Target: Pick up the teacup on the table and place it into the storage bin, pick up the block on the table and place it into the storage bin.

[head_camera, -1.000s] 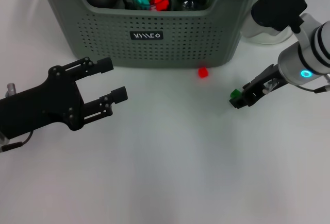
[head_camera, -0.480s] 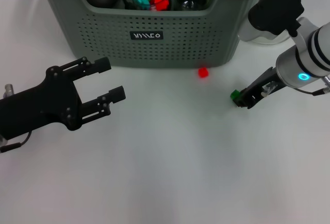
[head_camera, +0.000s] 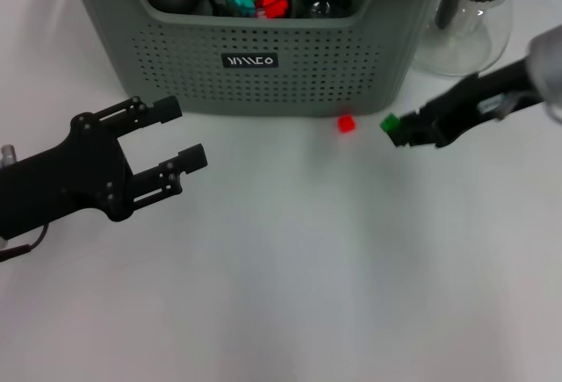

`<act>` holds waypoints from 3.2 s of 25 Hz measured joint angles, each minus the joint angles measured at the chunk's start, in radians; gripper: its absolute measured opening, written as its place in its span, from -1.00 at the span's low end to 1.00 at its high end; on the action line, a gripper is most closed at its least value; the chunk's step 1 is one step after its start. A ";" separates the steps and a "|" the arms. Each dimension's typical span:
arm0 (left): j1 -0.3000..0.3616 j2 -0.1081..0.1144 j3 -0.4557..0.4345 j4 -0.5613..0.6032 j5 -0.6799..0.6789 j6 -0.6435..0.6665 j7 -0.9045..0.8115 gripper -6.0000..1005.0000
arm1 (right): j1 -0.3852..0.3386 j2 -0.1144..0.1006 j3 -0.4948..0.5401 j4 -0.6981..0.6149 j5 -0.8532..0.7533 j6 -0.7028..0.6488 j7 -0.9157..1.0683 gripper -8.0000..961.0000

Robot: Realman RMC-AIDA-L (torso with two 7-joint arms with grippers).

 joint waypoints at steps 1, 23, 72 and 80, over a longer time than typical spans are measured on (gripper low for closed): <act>0.000 0.000 -0.003 0.000 0.000 0.000 0.000 0.35 | 0.002 -0.001 0.062 -0.025 0.047 -0.061 -0.032 -0.56; 0.002 0.000 -0.003 -0.025 -0.006 -0.002 -0.003 0.35 | 0.562 0.007 -0.190 0.486 -0.105 0.688 0.285 -0.56; 0.010 -0.002 -0.026 -0.038 -0.006 -0.003 0.002 0.35 | -0.102 0.000 0.011 0.040 0.820 0.438 -0.528 0.50; 0.004 0.000 -0.026 -0.058 -0.006 -0.017 0.003 0.35 | -0.234 -0.011 0.265 0.342 0.838 -0.093 -1.059 0.48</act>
